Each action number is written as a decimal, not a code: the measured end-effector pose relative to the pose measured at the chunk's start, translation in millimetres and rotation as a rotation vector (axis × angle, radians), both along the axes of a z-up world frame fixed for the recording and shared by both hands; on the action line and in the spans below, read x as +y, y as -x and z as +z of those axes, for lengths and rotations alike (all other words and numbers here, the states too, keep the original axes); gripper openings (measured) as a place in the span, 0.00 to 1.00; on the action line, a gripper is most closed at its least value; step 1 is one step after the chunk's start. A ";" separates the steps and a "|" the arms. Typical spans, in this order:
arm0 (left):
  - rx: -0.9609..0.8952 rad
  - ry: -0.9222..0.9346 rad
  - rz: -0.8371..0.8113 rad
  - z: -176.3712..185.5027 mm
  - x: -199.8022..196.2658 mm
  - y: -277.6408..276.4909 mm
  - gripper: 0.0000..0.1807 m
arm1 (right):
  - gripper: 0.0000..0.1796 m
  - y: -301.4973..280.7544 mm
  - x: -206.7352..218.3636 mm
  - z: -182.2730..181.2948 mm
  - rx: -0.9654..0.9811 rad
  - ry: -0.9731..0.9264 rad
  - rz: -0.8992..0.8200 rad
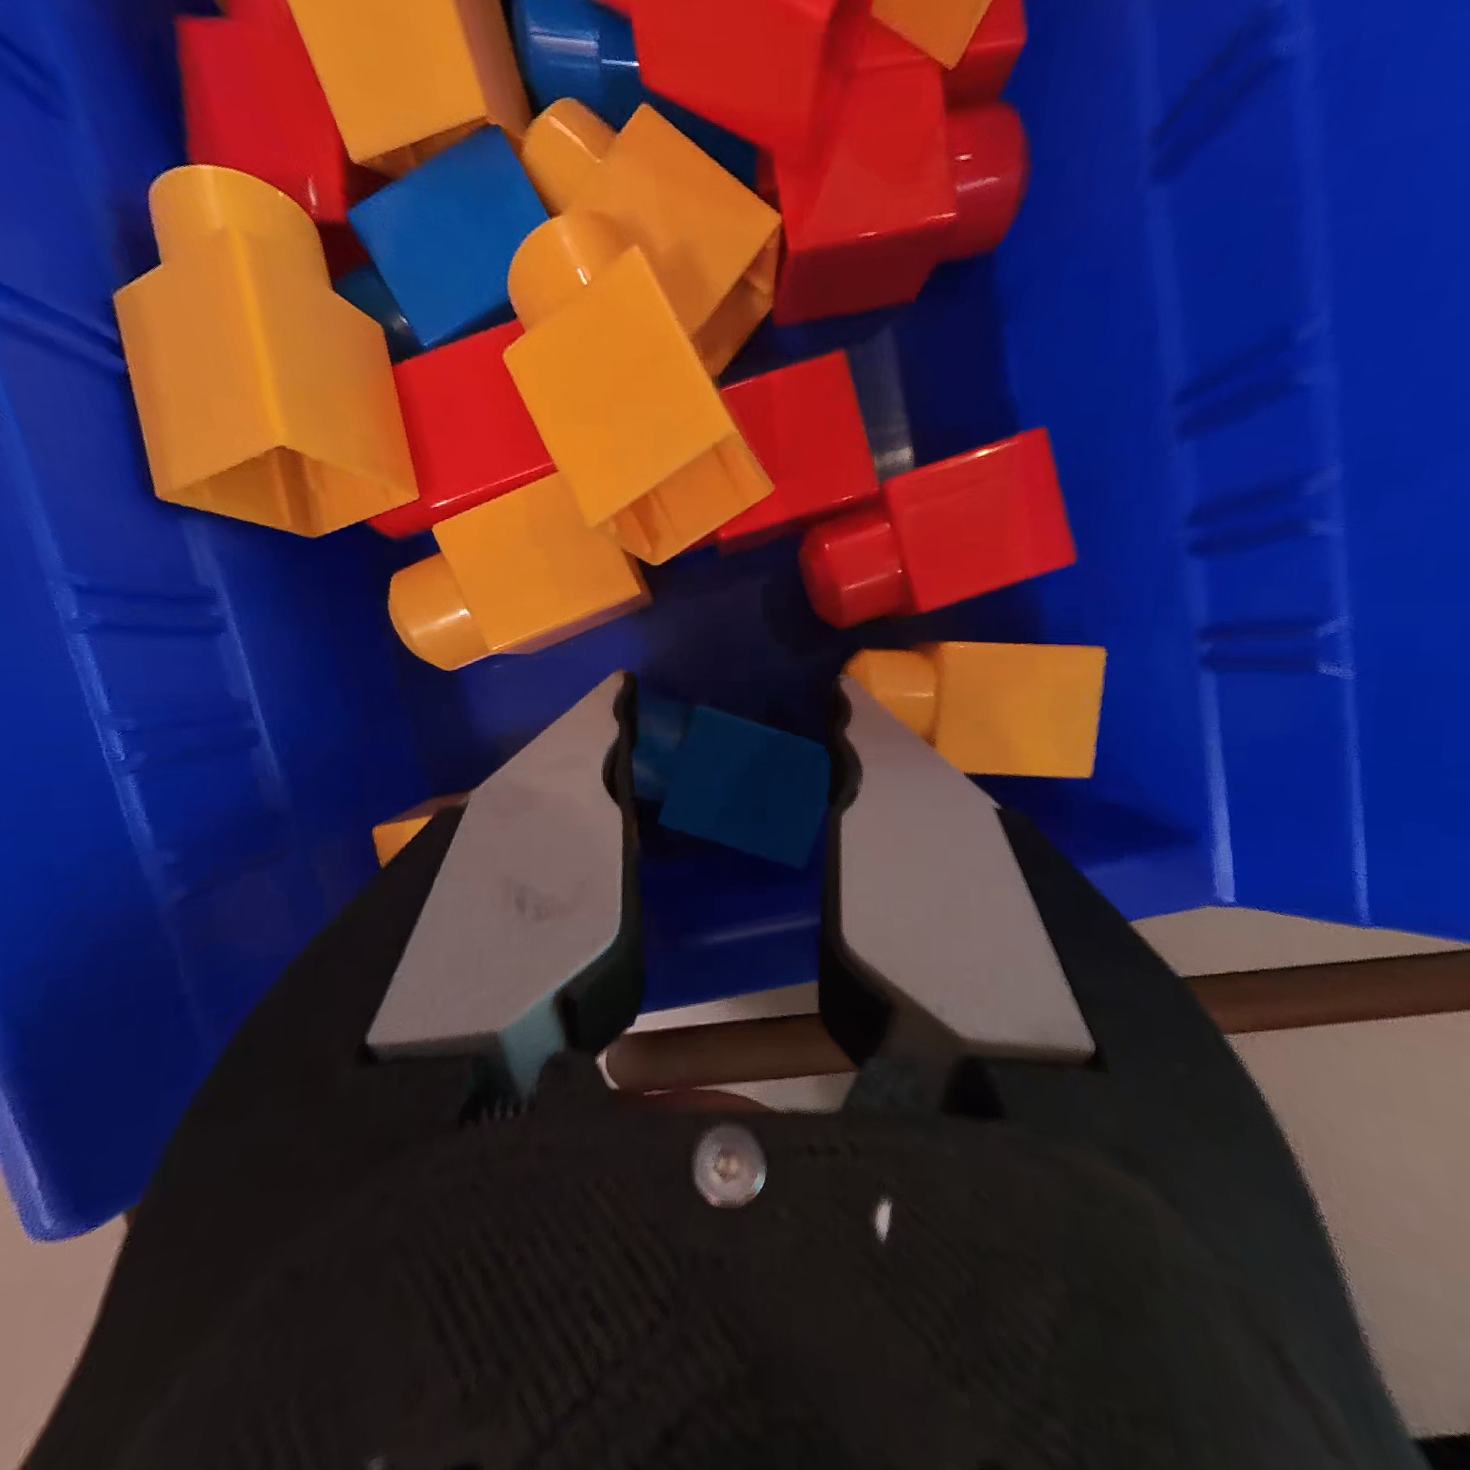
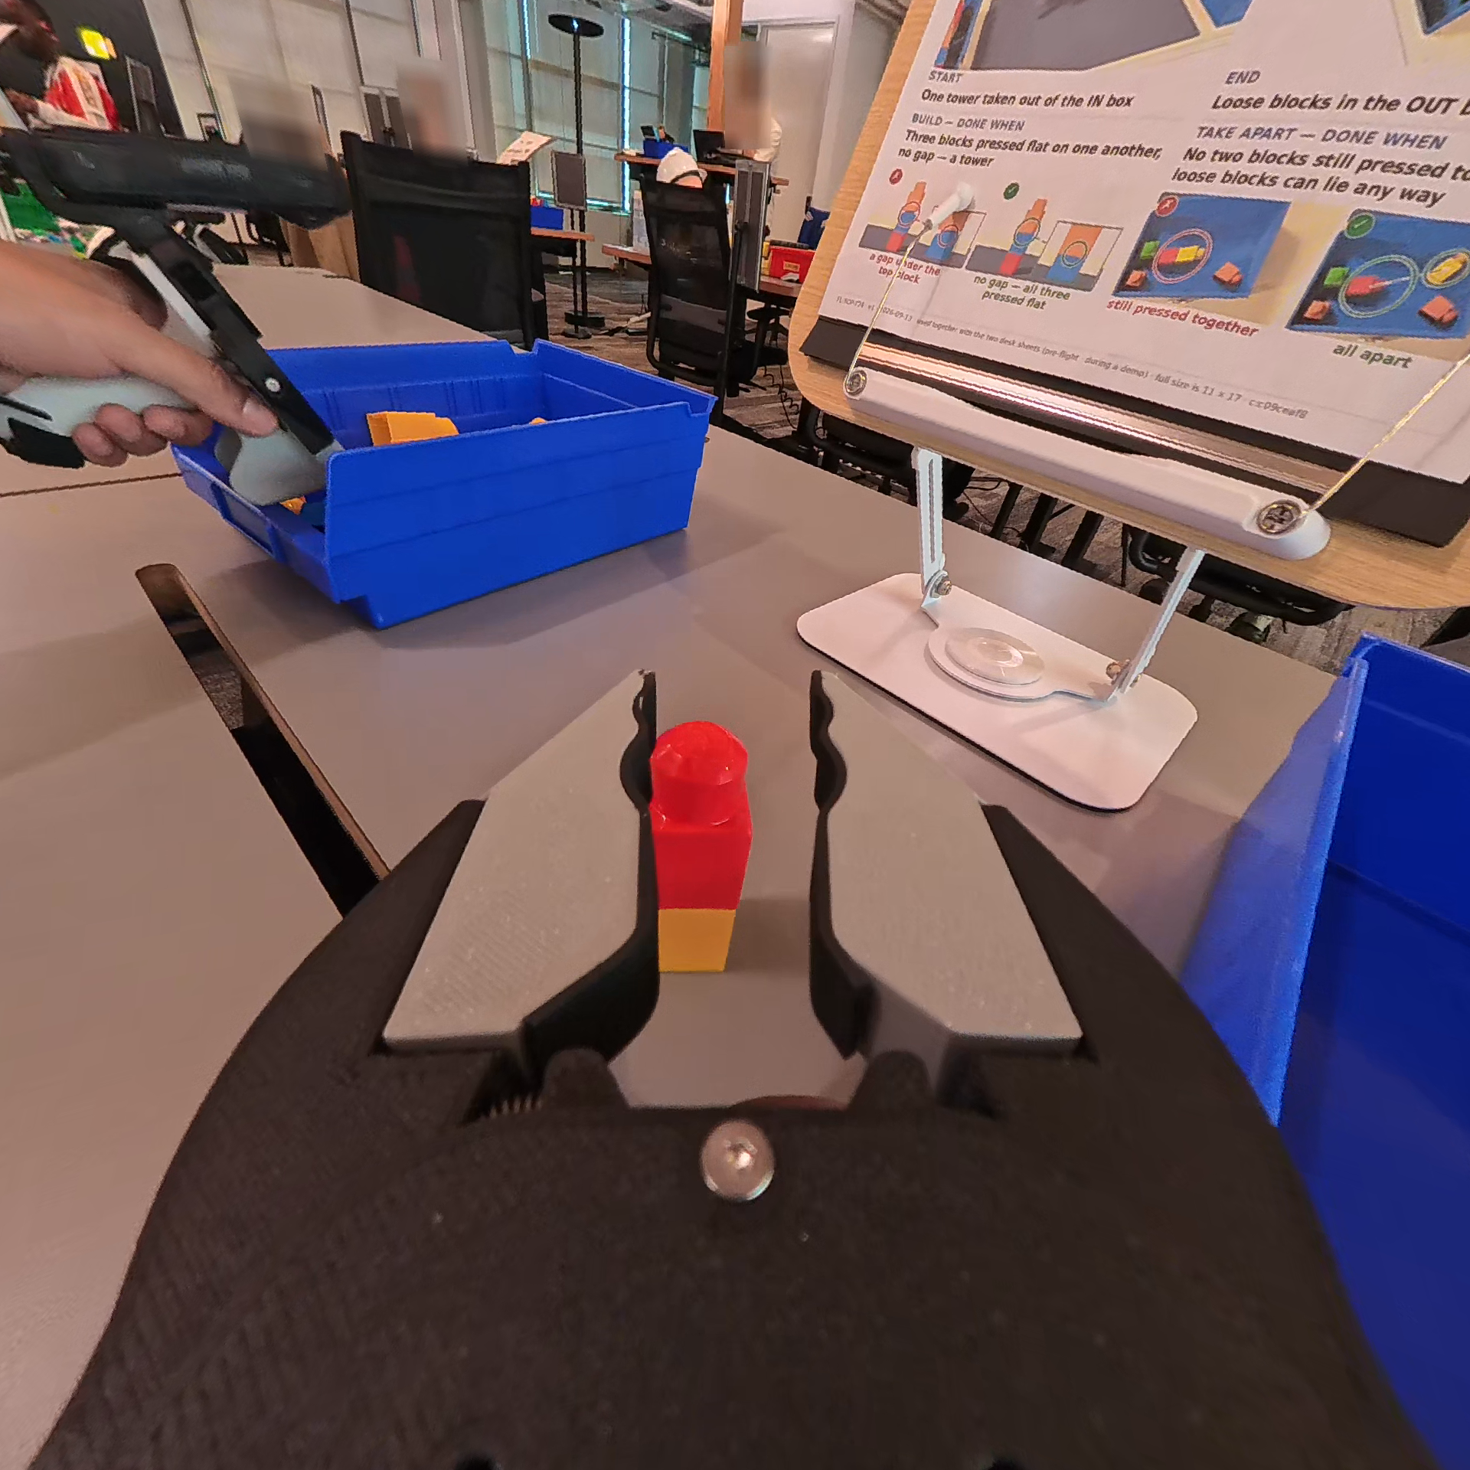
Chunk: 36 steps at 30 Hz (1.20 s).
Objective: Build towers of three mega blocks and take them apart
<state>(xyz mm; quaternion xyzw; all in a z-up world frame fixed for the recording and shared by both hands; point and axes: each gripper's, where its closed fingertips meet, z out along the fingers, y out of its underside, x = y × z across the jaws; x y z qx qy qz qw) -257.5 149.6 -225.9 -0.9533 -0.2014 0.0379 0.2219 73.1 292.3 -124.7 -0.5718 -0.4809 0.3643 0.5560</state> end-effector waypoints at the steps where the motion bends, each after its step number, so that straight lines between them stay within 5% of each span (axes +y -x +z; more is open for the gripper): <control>1: 0.000 0.004 -0.006 -0.2 0.5 -1.1 0.25 | 0.20 0.4 -0.5 0.3 0.000 -0.002 0.002; 17: -0.117 -0.024 -0.173 8.7 12.9 -41.2 0.12 | 0.19 1.3 -2.2 -1.1 -0.009 -0.008 0.004; 23: -0.257 -0.119 -0.233 21.9 19.5 -63.6 0.17 | 0.19 1.4 -2.4 -1.4 -0.010 -0.006 0.005; 31: -0.162 -0.037 -0.261 6.6 22.9 -66.2 0.25 | 0.19 1.6 -3.2 -3.1 -0.019 -0.010 0.006; 32: -0.153 -0.042 -0.264 7.3 25.2 -67.0 0.23 | 0.19 1.5 -3.0 -2.9 -0.017 -0.008 0.006; 34: -0.159 -0.072 -0.291 11.1 30.7 -74.3 0.01 | 0.19 1.3 -2.9 -3.0 -0.016 -0.005 0.007; 36: -0.072 -0.030 -0.292 6.4 29.8 -65.4 0.00 | 0.19 1.4 -3.1 -2.9 -0.016 -0.005 0.008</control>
